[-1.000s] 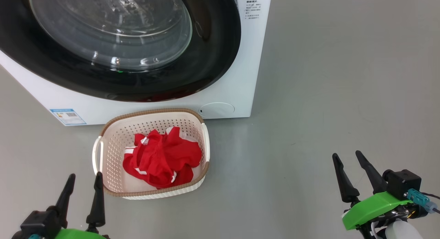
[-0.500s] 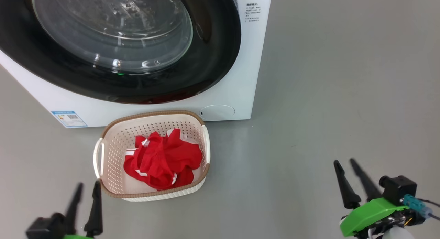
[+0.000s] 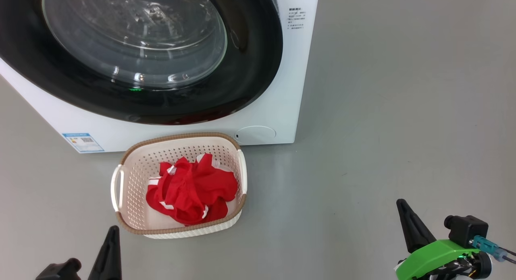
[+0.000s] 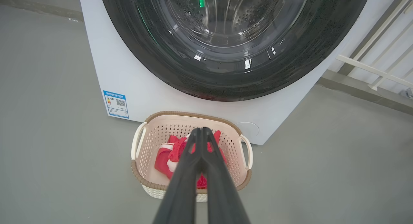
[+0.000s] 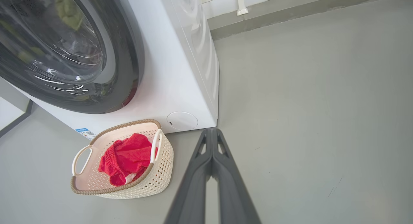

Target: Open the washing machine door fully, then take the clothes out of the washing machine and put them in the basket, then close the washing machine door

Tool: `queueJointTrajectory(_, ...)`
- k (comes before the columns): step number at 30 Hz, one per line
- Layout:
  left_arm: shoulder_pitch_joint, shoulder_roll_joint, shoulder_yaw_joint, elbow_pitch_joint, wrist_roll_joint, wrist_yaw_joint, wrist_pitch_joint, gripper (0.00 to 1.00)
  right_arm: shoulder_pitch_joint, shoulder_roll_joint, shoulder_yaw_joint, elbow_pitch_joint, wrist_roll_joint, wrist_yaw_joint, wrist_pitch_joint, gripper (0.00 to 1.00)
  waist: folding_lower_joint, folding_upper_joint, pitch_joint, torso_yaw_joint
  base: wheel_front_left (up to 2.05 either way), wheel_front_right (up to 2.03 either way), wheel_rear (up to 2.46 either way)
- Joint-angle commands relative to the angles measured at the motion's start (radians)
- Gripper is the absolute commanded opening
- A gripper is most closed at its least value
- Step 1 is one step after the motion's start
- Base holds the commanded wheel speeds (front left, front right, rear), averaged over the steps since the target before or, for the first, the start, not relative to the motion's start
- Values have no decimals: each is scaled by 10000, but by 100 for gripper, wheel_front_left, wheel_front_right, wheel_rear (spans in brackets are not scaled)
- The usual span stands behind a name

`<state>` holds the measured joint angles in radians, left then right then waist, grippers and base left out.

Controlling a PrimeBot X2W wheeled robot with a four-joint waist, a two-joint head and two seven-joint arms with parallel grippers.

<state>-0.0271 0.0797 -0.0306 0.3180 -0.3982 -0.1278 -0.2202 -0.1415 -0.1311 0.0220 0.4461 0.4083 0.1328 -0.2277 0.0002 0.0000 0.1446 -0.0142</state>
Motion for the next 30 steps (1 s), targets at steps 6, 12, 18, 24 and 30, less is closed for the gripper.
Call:
queueJointTrajectory(6,-208,146,164,-236,-919,0,190,0,-88,-22,-119,-366,913,-3,215,0,-2,0,-82,10,0,0,0)
queueJointTrajectory(12,-243,142,202,-244,-1460,-3,320,0,-71,10,-169,-440,1438,-4,358,0,-2,0,-145,16,0,0,0)
queueJointTrajectory(18,-280,135,249,-259,-2104,-6,477,0,-47,50,-230,-531,2064,-5,529,0,-2,0,-219,24,0,0,0)
queueJointTrajectory(24,-312,125,301,-296,-2748,-7,637,0,-23,91,-293,-624,2691,-6,703,0,-2,0,-294,31,0,0,0)
queueJointTrajectory(30,-341,113,356,-332,-3390,-9,799,0,2,133,-356,-717,3318,-7,877,0,-2,0,-368,39,0,0,0)
